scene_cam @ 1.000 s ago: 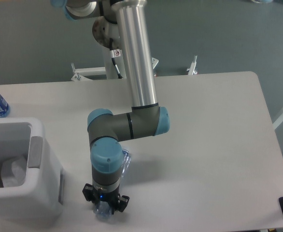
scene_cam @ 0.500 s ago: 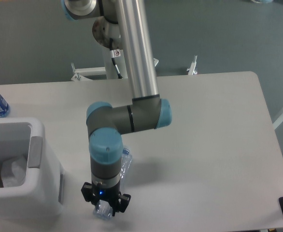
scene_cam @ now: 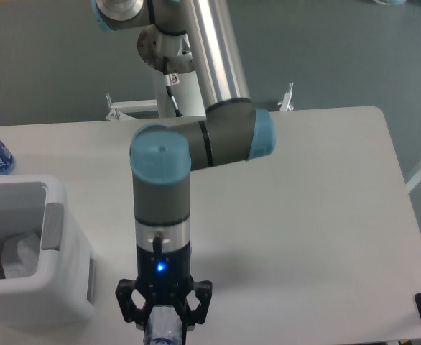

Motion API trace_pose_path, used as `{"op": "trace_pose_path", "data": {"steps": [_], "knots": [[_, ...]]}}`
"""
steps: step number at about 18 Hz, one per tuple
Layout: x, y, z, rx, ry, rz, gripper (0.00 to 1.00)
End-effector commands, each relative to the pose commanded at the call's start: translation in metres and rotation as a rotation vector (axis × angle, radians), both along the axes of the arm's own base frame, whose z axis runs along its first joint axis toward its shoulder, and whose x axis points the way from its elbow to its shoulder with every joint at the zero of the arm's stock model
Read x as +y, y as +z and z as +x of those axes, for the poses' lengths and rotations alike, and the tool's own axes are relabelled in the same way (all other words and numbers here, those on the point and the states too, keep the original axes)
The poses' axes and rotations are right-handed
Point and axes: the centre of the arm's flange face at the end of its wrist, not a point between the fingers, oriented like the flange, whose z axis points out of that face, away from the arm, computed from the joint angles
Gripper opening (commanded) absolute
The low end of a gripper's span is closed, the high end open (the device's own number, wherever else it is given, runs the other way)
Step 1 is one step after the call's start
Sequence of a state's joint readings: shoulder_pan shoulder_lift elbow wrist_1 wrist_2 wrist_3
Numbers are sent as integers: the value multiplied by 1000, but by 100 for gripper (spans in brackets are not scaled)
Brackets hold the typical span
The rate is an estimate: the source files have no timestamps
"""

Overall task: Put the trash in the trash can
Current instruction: 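Lift the bottle and carry it over the trash bin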

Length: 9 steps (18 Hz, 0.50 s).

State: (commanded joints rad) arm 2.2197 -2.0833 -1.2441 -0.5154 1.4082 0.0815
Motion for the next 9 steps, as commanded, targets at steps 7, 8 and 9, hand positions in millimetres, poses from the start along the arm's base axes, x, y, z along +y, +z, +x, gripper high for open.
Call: {"op": "trace_pose_path", "data": {"steps": [7, 8, 9], "knots": [[2, 90, 52, 21, -6, 152, 57], [1, 100, 64, 27, -18, 164, 57], [-1, 107, 70, 31, -25, 172, 57]]}}
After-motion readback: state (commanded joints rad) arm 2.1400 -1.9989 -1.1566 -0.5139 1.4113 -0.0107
